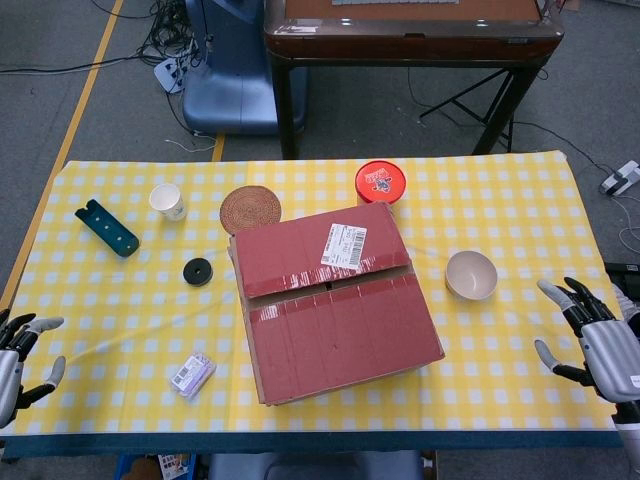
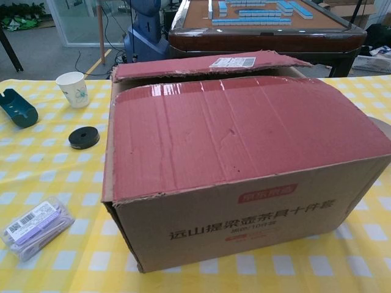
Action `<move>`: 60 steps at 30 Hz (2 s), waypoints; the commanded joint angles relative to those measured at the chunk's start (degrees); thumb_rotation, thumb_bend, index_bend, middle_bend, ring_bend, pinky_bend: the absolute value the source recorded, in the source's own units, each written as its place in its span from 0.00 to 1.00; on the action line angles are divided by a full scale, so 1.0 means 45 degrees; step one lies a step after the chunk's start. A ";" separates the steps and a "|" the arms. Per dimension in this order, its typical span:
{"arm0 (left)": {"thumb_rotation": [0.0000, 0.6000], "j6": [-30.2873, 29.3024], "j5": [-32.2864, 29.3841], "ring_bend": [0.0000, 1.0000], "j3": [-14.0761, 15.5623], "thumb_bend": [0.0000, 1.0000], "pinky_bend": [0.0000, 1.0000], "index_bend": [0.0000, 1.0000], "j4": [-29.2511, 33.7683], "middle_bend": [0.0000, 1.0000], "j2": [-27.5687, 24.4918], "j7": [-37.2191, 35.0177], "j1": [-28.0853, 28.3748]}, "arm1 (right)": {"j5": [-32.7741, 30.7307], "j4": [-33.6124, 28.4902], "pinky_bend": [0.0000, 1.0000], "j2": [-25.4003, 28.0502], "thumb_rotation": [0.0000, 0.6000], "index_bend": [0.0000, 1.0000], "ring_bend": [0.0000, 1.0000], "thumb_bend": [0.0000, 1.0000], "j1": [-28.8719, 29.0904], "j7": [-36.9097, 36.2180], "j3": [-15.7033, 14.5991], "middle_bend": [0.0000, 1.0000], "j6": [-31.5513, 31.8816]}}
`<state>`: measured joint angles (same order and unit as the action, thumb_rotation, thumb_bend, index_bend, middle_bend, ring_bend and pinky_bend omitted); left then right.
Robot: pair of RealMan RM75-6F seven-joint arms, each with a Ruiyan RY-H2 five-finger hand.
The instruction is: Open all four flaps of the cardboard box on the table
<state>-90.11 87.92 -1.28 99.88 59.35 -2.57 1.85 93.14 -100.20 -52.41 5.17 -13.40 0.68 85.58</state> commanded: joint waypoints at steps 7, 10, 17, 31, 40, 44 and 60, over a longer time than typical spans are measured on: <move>1.00 0.0155 -0.0144 0.16 -0.0030 0.43 0.00 0.32 -0.0077 0.30 -0.0033 -0.0036 0.0001 | -0.0006 -0.0204 0.17 0.0056 1.00 0.10 0.06 0.33 0.0277 0.0277 0.0129 0.19 -0.0324; 1.00 0.0160 -0.0199 0.16 -0.0066 0.43 0.00 0.32 -0.0114 0.30 -0.0042 -0.0095 -0.0009 | -0.0061 -0.0477 0.17 0.0173 1.00 0.10 0.06 0.33 0.0591 0.0613 0.0284 0.19 -0.0699; 1.00 0.0203 -0.0214 0.16 -0.0107 0.44 0.00 0.32 -0.0176 0.30 -0.0065 -0.0221 0.0003 | -0.0489 -0.1552 0.17 0.0412 1.00 0.10 0.06 0.33 0.2034 0.1655 0.1034 0.19 -0.2374; 1.00 0.0261 -0.0386 0.16 -0.0124 0.43 0.00 0.33 -0.0502 0.30 -0.0061 -0.0599 -0.0090 | -0.4142 -0.1345 0.16 -0.1307 1.00 0.10 0.06 0.32 0.6183 0.3613 0.2994 0.14 -0.6985; 1.00 0.0294 -0.0515 0.16 -0.0127 0.43 0.00 0.33 -0.0638 0.29 -0.0097 -0.0695 -0.0166 | -0.5695 -0.0095 0.15 -0.3073 1.00 0.10 0.04 0.26 0.7603 0.4782 0.3237 0.11 -0.7750; 1.00 0.0372 -0.0554 0.16 -0.0119 0.43 0.00 0.33 -0.0687 0.29 -0.0091 -0.0708 -0.0162 | -0.6012 0.0329 0.14 -0.3623 1.00 0.10 0.04 0.26 0.7934 0.5164 0.3254 0.10 -0.7675; 1.00 0.0389 -0.0564 0.16 -0.0163 0.43 0.00 0.33 -0.0811 0.29 -0.0054 -0.0796 -0.0180 | -0.7104 0.2256 0.14 -0.5076 1.00 0.10 0.04 0.26 0.9395 0.5450 0.4466 0.10 -0.7184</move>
<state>-88.36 85.39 -2.01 96.22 59.10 -6.15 1.05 61.77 -90.90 -74.67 46.72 11.34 19.94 52.83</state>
